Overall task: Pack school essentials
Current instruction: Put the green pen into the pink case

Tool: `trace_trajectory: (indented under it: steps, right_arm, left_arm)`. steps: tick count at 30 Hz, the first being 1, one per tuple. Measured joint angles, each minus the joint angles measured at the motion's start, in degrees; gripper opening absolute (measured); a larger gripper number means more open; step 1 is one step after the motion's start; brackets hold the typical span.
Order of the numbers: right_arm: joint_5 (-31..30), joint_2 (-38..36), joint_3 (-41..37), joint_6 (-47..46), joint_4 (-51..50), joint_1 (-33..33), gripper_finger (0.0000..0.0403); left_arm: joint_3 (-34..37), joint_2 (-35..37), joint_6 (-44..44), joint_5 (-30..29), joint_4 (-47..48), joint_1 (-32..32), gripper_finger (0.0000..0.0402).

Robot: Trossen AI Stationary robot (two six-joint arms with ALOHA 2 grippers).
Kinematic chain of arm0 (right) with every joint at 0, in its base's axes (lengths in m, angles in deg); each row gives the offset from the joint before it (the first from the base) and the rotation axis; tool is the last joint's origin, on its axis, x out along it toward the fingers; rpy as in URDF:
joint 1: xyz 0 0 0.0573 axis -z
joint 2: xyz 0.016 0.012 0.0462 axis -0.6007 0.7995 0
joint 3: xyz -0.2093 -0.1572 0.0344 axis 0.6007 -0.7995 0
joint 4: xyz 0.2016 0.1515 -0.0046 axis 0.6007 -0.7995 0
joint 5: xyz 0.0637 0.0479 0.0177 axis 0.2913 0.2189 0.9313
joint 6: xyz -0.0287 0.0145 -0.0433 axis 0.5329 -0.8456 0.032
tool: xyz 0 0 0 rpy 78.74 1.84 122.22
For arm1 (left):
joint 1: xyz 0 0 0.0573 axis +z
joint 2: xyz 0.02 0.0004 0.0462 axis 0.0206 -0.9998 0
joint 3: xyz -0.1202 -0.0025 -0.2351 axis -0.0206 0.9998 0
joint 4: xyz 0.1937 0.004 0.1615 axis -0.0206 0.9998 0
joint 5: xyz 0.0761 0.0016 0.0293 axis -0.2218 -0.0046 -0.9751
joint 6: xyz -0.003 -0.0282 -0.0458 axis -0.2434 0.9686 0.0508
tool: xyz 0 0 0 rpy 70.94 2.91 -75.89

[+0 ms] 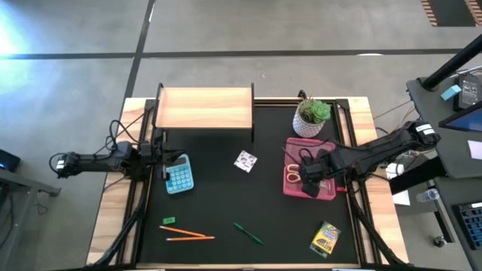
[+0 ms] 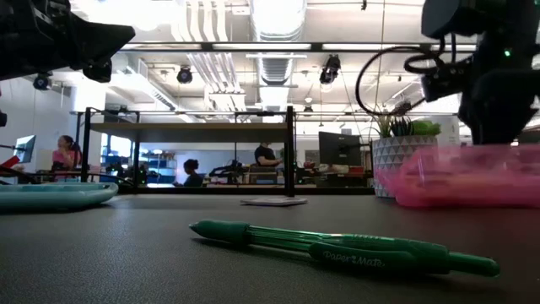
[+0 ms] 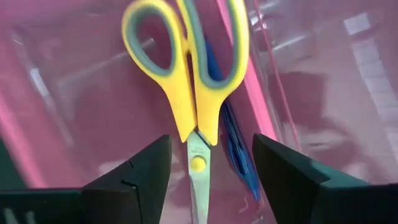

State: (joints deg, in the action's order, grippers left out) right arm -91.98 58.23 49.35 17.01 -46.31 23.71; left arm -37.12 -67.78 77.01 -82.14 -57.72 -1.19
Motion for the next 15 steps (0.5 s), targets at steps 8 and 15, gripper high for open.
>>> trace_trajectory:
  steps: [8,15]
  right_arm:
    - [-0.02,-0.02,7.24,-3.48,-0.56,0.0,0.0202]
    - [-0.05,0.49,10.83,-6.53,15.56,-1.56,0.0194]
  left_arm:
    - [0.0,0.02,0.0,0.0,0.0,-0.02,0.0]
    - [0.0,0.02,0.02,0.0,0.01,-0.01,0.0]
